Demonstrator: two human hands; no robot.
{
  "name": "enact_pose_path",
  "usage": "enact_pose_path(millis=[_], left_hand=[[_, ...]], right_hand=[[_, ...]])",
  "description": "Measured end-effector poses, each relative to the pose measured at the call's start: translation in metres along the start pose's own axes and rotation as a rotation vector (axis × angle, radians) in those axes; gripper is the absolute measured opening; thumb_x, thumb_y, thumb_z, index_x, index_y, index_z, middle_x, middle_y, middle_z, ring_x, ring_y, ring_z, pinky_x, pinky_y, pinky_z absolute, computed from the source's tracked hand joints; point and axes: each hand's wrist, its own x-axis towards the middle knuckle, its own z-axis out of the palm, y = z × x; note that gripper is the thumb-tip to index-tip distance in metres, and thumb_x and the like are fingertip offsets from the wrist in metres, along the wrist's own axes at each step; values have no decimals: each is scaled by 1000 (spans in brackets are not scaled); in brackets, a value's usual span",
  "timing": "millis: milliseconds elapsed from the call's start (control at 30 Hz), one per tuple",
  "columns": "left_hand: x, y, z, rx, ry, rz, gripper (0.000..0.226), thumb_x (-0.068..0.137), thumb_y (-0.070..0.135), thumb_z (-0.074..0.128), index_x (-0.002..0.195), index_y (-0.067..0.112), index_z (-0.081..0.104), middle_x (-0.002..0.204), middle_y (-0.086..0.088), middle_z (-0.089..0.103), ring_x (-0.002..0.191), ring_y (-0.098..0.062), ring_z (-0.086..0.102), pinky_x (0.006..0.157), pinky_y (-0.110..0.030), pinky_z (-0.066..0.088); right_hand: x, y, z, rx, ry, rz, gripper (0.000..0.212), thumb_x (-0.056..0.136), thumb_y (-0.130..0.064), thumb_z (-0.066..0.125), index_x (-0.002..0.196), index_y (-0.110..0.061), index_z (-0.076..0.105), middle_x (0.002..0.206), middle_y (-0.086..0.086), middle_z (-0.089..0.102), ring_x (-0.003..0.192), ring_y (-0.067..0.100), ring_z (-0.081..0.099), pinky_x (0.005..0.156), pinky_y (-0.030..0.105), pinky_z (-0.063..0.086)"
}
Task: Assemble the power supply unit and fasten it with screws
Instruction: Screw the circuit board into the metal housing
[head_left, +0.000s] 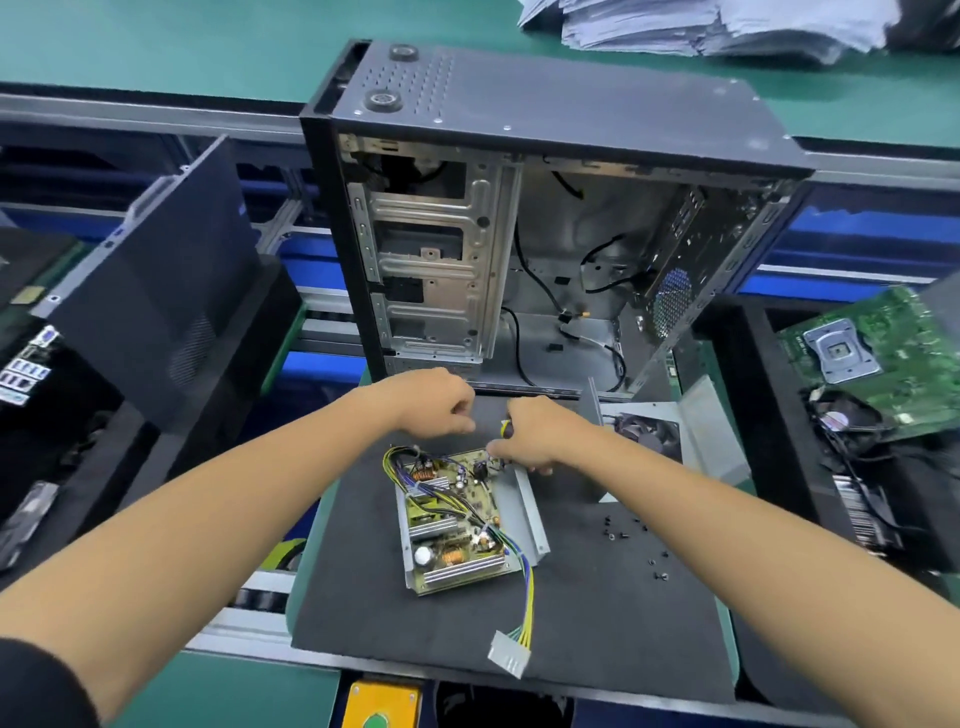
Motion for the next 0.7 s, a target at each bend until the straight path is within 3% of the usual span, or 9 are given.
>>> enact_pose_path(millis=[100, 233, 333, 433, 567, 633, 700], left_hand=[[-17, -13, 6, -7, -35, -121, 32, 97, 44, 50, 78, 18, 50, 75, 5, 52, 79, -22, 52, 68, -35, 40], [-38, -23, 11, -33, -174, -315, 64, 90, 69, 39, 89, 7, 54, 90, -8, 62, 75, -22, 60, 67, -33, 45], [-48, -18, 14, -194, -308, -472, 86, 74, 88, 37, 88, 4, 51, 84, -8, 62, 55, -20, 69, 63, -30, 56], [-49, -5, 12, -322, -416, -528, 102, 64, 92, 45, 107, -1, 48, 87, -19, 69, 56, -25, 71, 66, -34, 62], [-43, 17, 5, -452, -439, -533, 111, 68, 82, 58, 131, -7, 40, 89, -24, 67, 66, -31, 73, 70, -40, 62], [-40, 31, 5, -447, -461, -538, 103, 68, 81, 61, 115, -10, 47, 77, -21, 65, 62, -32, 72, 66, -38, 62], [-37, 44, 9, -414, -486, -550, 88, 69, 78, 64, 87, -7, 51, 67, -19, 63, 54, -31, 69, 61, -36, 61]], right_hand=[[6, -2, 9, -31, 67, -28, 10, 86, -20, 57, 88, -11, 52, 93, 7, 61, 77, 27, 57, 62, 32, 46], [5, 0, 9, -22, 97, -16, 13, 84, -16, 57, 75, -14, 47, 83, 6, 52, 70, 25, 46, 57, 28, 36], [0, 0, 6, -112, 84, 28, 17, 78, -8, 52, 63, -13, 46, 67, 9, 52, 60, 26, 41, 53, 28, 37], [-8, 5, -3, -211, -48, 94, 19, 77, -6, 50, 58, -9, 53, 48, 6, 56, 45, 23, 52, 52, 26, 52], [-19, 12, -11, -298, -297, 146, 29, 85, -23, 67, 64, -7, 55, 43, 3, 56, 36, 16, 51, 37, 16, 39], [-20, 13, -13, -306, -289, 110, 32, 83, -26, 69, 61, -7, 54, 38, 2, 53, 32, 14, 46, 34, 14, 35], [-17, 10, -15, -248, -134, 0, 21, 79, -23, 64, 65, -6, 59, 48, 7, 57, 36, 16, 45, 38, 15, 34]])
